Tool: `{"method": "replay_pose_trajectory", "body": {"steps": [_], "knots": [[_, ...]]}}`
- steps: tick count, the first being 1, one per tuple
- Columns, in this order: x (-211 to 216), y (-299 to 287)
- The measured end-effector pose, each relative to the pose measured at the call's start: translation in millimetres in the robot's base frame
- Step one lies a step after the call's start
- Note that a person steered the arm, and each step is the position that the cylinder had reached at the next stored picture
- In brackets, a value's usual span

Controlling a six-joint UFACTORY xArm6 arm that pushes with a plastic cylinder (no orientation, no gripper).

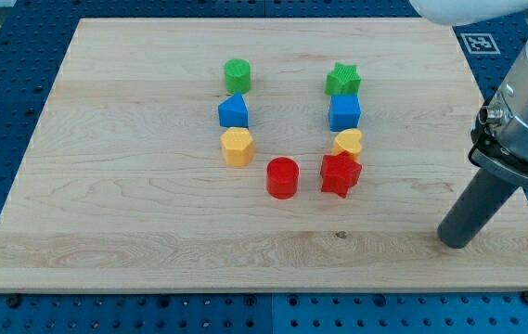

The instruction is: Move your arm towards the top a bit

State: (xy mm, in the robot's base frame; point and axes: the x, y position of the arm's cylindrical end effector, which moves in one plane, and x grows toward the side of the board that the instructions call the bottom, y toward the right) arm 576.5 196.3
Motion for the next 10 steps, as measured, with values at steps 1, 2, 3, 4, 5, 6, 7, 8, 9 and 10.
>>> {"method": "replay_pose_trajectory", "body": {"steps": [1,2,3,4,5,6,7,8,9,10], "knots": [[0,0],[-2,2],[-2,2],[-3,5],[-3,7],[-3,-3],[-9,-9],[-18,-9],[-35,-7],[-41,-6]]}}
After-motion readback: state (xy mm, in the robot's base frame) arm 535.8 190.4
